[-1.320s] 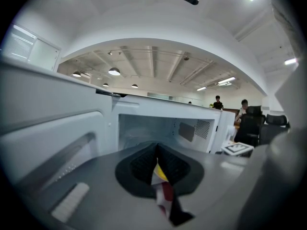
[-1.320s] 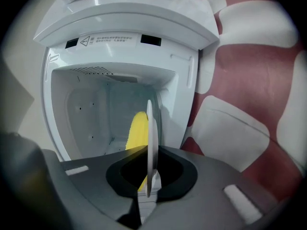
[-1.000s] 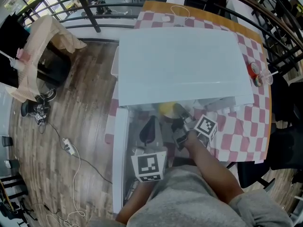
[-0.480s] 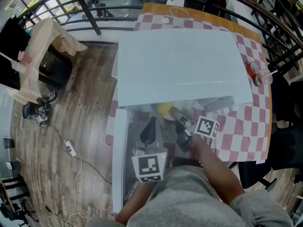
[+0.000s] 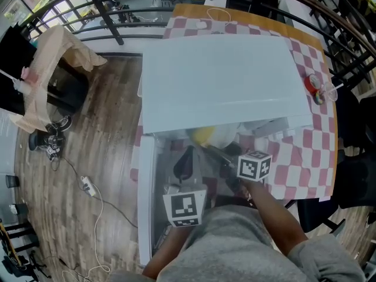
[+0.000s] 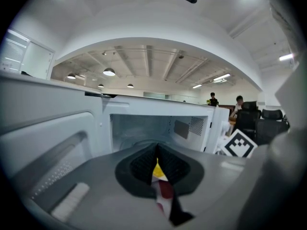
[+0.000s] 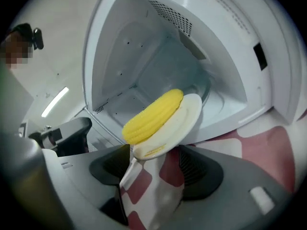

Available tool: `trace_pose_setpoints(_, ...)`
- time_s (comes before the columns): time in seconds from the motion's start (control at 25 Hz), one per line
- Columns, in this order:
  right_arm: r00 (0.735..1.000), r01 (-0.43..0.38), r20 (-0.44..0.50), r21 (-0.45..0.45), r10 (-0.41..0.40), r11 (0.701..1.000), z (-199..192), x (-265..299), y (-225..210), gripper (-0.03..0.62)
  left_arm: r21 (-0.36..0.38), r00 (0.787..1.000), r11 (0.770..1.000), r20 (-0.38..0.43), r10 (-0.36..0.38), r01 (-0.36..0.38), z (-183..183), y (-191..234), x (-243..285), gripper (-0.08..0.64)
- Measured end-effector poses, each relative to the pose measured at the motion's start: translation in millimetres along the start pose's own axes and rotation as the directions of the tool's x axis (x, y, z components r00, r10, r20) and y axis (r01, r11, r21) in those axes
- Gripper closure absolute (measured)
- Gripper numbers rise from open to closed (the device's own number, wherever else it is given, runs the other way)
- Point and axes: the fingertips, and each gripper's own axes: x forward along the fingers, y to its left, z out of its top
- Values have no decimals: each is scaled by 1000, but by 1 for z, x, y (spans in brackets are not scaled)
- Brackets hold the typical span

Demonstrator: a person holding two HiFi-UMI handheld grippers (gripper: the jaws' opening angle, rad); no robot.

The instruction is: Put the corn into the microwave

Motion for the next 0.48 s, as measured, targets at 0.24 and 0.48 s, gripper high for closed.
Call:
trace_pose_setpoints(0.24, 974, 227, 71, -293, -215, 929, -4, -31, -12, 207, 5, 1000, 1000, 4, 0, 0, 1, -1, 0, 551)
trace_pose_setpoints(0.48, 929, 370, 211, -474, -305, 799, 8, -41, -2, 210, 5, 1000, 1000, -3, 1, -1, -2, 1, 1, 550)
